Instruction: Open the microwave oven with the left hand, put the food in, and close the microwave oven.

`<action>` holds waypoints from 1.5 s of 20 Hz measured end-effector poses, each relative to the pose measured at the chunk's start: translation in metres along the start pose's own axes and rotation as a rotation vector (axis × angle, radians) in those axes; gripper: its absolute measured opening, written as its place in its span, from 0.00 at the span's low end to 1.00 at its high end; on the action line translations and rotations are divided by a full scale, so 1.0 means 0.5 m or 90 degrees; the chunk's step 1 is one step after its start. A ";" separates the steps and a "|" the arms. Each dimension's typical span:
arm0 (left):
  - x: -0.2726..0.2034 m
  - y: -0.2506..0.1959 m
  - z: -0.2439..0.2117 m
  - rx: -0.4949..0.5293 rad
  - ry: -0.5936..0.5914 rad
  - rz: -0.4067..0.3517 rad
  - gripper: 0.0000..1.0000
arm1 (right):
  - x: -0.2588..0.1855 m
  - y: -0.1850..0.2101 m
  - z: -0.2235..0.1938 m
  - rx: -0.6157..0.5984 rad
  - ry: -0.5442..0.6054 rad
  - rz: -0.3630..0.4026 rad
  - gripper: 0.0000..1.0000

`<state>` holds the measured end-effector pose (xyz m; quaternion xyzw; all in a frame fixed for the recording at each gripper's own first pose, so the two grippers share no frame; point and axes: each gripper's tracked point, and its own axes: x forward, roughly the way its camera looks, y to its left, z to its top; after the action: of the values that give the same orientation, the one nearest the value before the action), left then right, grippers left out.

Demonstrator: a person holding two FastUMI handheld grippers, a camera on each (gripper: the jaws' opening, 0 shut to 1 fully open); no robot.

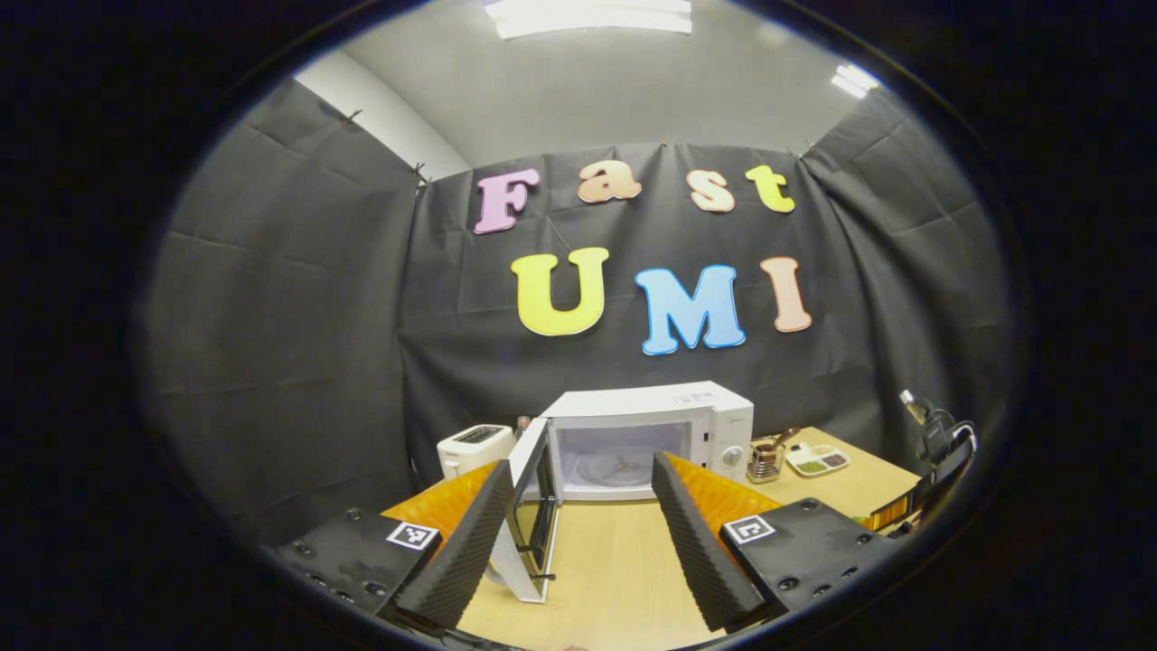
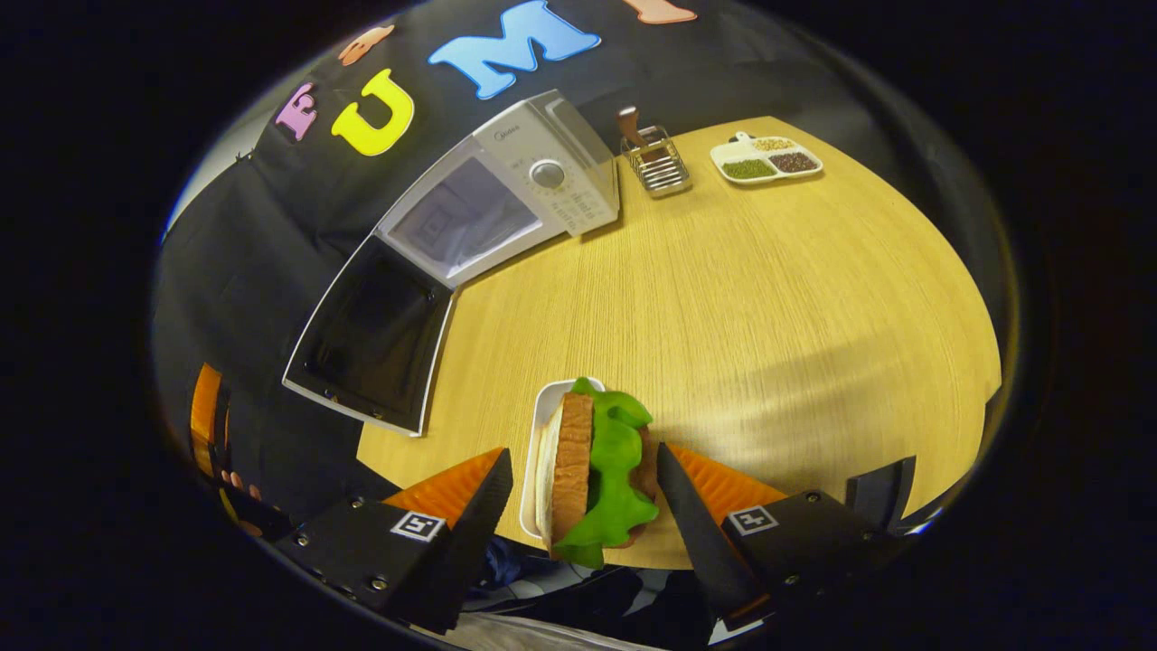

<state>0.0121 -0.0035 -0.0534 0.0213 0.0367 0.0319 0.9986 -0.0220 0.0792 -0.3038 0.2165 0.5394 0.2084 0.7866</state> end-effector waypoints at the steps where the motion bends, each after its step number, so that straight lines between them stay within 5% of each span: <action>1: 0.000 -0.002 0.004 0.001 -0.002 0.003 0.97 | 0.003 0.001 -0.006 0.003 0.010 0.006 0.98; 4: -0.005 -0.004 0.013 0.004 -0.007 0.017 1.00 | 0.019 0.009 -0.031 0.024 0.035 0.021 0.78; 6: -0.009 -0.007 0.017 0.008 -0.009 0.025 0.97 | 0.002 0.014 -0.027 0.014 0.048 0.035 0.45; 15: 0.002 0.007 0.041 0.009 -0.027 0.037 0.98 | -0.021 0.038 0.011 -0.045 0.009 0.057 0.45; 16: 0.006 0.012 0.039 0.002 -0.028 0.037 1.00 | -0.025 0.028 0.016 -0.035 0.006 0.051 0.24; 30: 0.155 0.178 0.097 -0.049 -0.076 0.003 0.95 | 0.016 0.228 0.202 0.068 -0.132 0.123 0.26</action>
<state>0.0872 0.0885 -0.0067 -0.0155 -0.0244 0.0341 0.9990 0.0645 0.1652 -0.2127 0.3292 0.4419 0.2307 0.8020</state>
